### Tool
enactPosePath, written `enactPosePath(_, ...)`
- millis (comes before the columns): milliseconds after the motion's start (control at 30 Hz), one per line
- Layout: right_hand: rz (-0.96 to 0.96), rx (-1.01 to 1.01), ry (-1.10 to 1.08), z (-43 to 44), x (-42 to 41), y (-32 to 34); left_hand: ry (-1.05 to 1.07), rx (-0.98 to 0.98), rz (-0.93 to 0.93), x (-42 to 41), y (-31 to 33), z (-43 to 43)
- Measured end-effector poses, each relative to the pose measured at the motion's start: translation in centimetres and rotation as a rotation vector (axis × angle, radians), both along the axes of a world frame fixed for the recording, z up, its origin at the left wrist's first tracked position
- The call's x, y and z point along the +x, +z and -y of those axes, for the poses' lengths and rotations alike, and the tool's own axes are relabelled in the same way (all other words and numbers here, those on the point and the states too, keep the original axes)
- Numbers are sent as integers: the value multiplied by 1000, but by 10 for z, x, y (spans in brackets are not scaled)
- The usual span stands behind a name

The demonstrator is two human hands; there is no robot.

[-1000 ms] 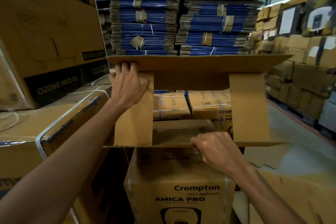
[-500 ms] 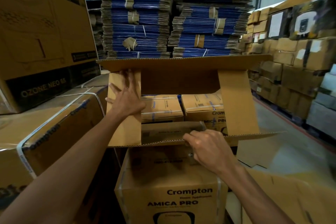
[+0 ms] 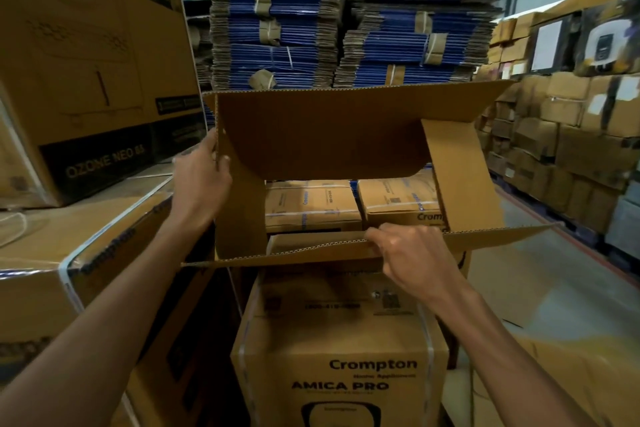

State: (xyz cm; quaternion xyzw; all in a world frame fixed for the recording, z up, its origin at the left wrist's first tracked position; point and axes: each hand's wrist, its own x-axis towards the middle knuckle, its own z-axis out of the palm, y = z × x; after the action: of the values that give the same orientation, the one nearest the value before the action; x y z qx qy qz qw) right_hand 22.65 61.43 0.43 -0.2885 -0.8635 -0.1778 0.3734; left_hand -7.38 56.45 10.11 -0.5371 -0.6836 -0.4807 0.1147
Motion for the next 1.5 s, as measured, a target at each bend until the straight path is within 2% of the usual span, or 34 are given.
enactPosePath(133,11,-31,-44,-6,1,6,-87,-250,83,9,-26,14)
enactPosePath(200,72,-95,-68,-3,0,14,-91,-277,82,15,-36,18)
enactPosePath(267,195,-302,-106,4,-1,25,-69,-233,89,14,-38,20)
enactPosePath(333,240,-578,-105,8,1,39,-59,-216,94,12,-36,22)
enactPosePath(367,212,-706,-61,9,3,46,-57,-217,90,13,-35,23)
enactPosePath(433,99,-802,15,4,7,59,-56,-211,104,15,-33,24)
enactPosePath(500,90,-787,-105,-14,12,66,-56,-199,137,17,-33,24)
enactPosePath(600,287,-747,-598,-48,24,68,-34,-187,171,19,-34,24)
enactPosePath(667,358,-709,-803,-60,36,66,-35,-184,183,22,-35,26)
enactPosePath(800,407,-507,-841,-63,50,68,-35,-175,202,25,-35,26)
enactPosePath(933,299,-317,-900,-56,72,86,-19,-167,200,27,-34,24)
enactPosePath(1000,200,-293,-988,-59,97,98,-24,-166,214,27,-34,24)
enactPosePath(1100,54,-369,-1064,-58,130,106,-12,-156,254,25,-31,23)
enactPosePath(1167,-4,-354,-1016,-47,129,102,-3,-149,286,25,-30,21)
enactPosePath(1267,-137,-312,-745,3,92,77,19,-148,317,24,-31,20)
enactPosePath(1333,-176,-492,-505,59,50,46,26,-141,337,23,-32,20)
enactPosePath(1433,-149,-854,-295,102,-3,4,32,-141,343,21,-34,21)
enactPosePath(1500,-278,-910,-238,88,-19,-11,27,-140,331,22,-34,25)
